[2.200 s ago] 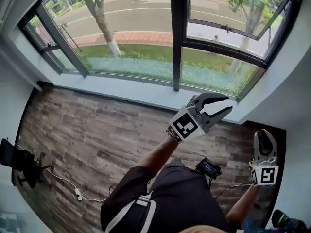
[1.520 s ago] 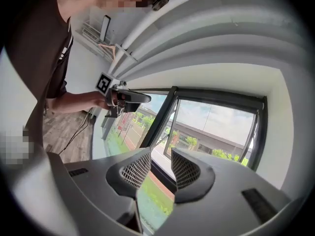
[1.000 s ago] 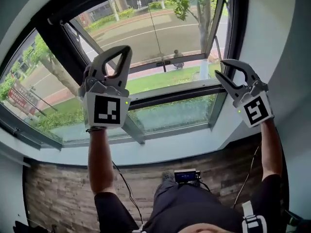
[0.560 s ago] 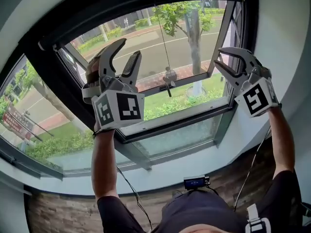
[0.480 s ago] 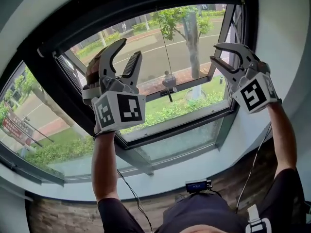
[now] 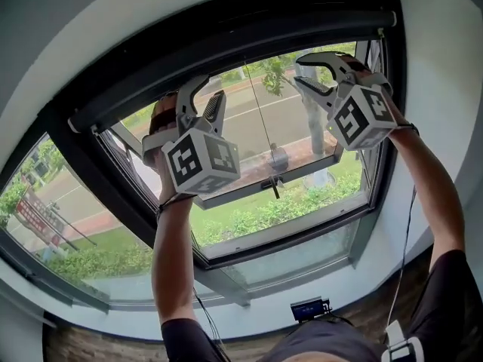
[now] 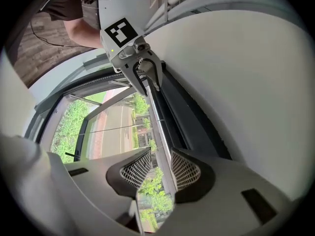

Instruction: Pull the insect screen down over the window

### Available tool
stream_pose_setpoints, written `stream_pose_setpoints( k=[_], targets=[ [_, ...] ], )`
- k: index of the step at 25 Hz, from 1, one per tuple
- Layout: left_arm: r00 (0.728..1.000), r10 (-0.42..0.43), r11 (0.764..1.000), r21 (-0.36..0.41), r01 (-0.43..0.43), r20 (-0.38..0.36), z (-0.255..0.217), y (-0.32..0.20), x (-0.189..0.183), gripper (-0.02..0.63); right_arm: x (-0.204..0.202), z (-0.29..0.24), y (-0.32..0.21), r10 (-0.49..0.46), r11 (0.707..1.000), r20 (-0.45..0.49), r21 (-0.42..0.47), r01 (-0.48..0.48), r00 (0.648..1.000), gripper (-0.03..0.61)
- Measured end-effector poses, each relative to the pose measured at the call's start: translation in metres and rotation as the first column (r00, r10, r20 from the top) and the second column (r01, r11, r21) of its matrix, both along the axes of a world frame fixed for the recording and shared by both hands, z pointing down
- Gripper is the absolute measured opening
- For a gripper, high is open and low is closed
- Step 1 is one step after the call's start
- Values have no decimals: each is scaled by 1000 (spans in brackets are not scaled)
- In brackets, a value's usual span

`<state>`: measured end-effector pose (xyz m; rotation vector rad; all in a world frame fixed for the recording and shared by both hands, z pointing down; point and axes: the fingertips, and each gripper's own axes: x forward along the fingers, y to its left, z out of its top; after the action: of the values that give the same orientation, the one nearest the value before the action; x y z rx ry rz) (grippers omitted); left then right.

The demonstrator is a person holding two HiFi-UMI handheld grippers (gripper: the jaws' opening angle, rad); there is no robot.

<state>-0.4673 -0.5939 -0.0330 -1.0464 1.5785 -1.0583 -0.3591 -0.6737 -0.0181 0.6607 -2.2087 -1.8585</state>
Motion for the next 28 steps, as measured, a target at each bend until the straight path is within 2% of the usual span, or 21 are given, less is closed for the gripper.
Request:
stream_pose_setpoints(
  k=[7,12,15,18,22,24,28],
  targets=[
    [995,-95,995,-12,95,32,-10,-30,-6,153,-18,-21,-14,-36,999,23,30,35,999,110],
    [988,-151,989,5,151,39,-16,-40,-18,77,-26,-28,-23,-38,999,13,30,38,999,110],
    [985,-167,986,3,167,39,-15,-47,-23,66,-28,-28,-31,-40,999,9,13,40,999,110],
    [982,-182,983,-17,183,52,-16,-47,-22,64,-32,-31,-31,-46,999,-2,-3,46,999,110],
    [983,-181,979,-95,183,31,-14,-45,-17,54,-42,-29,-34,-41,999,-47,-24,40,998,110],
    [980,-189,974,-114,195,57,-12,-46,-18,49,-43,-25,-37,-38,998,-76,-46,34,996,110],
    [973,-206,969,-114,218,104,-11,-45,-18,41,-40,-26,-32,-18,1000,-110,-27,15,994,105]
  ],
)
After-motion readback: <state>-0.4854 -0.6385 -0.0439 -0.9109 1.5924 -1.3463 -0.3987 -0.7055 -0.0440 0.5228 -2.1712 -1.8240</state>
